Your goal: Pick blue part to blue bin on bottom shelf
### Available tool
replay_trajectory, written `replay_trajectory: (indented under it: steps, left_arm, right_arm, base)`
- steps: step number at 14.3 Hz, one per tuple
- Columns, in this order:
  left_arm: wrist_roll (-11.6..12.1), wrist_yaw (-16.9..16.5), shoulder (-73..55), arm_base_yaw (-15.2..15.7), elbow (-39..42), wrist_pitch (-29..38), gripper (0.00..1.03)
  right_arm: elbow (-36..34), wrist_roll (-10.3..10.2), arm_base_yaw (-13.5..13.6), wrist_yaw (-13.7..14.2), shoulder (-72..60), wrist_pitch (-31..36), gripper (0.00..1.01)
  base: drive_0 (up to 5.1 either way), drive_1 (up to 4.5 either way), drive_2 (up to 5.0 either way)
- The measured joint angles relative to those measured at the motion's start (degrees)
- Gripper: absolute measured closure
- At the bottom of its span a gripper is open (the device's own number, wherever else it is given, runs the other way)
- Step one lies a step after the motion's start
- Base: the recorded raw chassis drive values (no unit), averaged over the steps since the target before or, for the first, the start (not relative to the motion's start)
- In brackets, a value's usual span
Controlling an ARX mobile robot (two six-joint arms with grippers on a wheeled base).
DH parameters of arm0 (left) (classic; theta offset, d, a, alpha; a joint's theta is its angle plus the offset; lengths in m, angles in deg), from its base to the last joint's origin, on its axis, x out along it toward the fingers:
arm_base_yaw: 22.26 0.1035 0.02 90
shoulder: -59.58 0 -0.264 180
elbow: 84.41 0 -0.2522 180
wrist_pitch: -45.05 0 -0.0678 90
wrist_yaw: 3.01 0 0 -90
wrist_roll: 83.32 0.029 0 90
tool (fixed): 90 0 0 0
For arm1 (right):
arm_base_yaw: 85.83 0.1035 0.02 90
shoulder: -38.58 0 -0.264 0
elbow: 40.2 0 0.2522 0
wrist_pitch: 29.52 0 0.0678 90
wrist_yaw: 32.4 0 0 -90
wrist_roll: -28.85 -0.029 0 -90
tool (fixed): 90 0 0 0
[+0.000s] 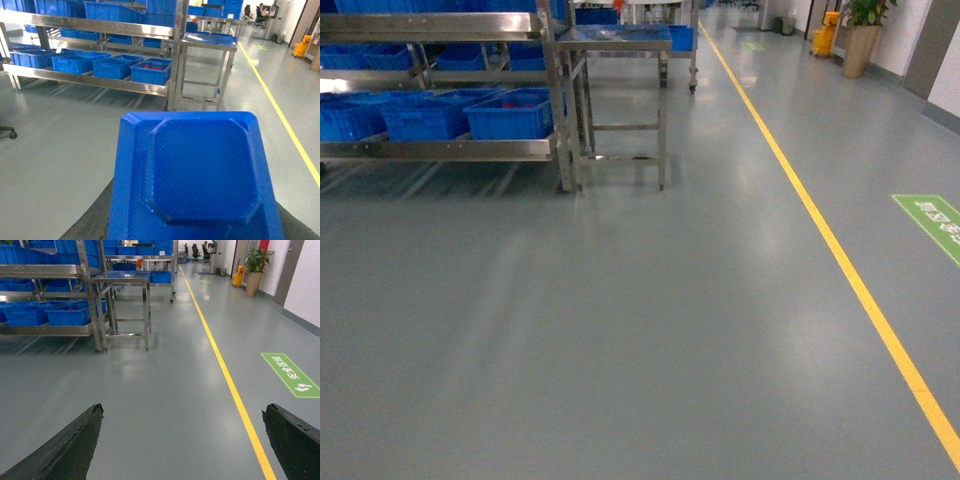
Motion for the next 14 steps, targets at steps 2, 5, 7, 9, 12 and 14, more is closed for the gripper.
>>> replay_trajectory:
  steps: [2,5,7,9,12,14]
  left_arm:
    - [0.00,-0.02,0.00,0.00,0.00,-0.02,0.60]
    - [0.00,-0.02,0.00,0.00,0.00,-0.04,0.60]
    - [0.00,0.00,0.00,0.00,0.00,0.00,0.60]
    - [0.00,-0.04,0.02,0.00,0.00,0.11,0.60]
    - [-0.02,-0.02,-0.07,0.00,0.00,-0.15,0.60]
    - [0.00,0.00,-0.04,0.00,0.00,-0.20,0.60]
  right_arm:
    - [0.00,0.00,0.00,0.00,0.00,0.00,0.03]
    - [0.00,-0.02,0.00,0.00,0.00,0.07,0.03]
    - [0.00,0.00,0.00,0.02,0.00,0.24,0.03]
    - [0.00,0.00,0.00,0.00,0.00,0.07,0.03]
    - [0.00,0.00,0.00,0.00,0.00,-0.04,0.03]
    - [0.00,-0.02,0.00,0.00,0.00,-0.09,0.03]
  base:
    - [-0.1,3.99,-4.1]
    - [-0.1,3.97,-4.1]
    - [0.1,4.12,-4.0]
    - [0.1,4.14,-3.9]
    - [0.1,4.16,-3.9]
    - [-0.1,3.97,-4.2]
